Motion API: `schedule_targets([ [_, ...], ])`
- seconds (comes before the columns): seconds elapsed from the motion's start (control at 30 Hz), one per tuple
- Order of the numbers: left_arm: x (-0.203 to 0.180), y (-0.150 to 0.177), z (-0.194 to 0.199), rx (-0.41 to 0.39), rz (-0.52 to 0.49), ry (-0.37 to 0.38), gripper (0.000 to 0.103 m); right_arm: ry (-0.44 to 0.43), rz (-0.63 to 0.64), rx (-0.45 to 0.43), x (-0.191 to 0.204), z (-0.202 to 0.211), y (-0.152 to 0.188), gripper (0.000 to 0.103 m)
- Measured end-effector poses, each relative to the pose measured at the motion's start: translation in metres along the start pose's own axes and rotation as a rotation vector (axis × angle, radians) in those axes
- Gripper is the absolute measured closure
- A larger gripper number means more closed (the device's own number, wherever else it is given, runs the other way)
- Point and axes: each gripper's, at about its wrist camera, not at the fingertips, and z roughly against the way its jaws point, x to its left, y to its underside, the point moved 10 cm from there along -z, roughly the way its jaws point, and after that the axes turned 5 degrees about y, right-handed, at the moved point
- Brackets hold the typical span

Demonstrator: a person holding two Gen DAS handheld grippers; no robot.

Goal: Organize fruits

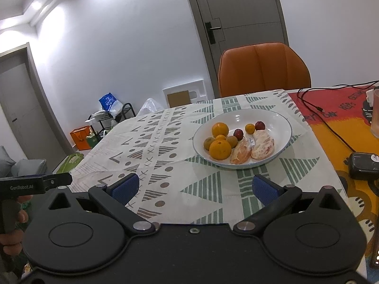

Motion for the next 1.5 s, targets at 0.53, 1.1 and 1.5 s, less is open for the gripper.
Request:
schedule_targets([
  [0.53,-0.0048,0.0024,-0.0019,0.005,-0.011,0.008,0.000,-0.002,0.020,0.000,0.0017,-0.0012,0.0007,0.000],
  [1.1,-0.0039,0.0035,-0.0033,0.009,-0.006,0.006,0.000,0.001,0.027,0.001,0.0030,-0.0021,0.0002,0.000],
  [1.5,-0.0026,0.0037,-0.0023,0.005,-0.010,0.005,0.000,0.002,0.029,-0.005,0.0007,-0.0015,-0.0002,0.000],
])
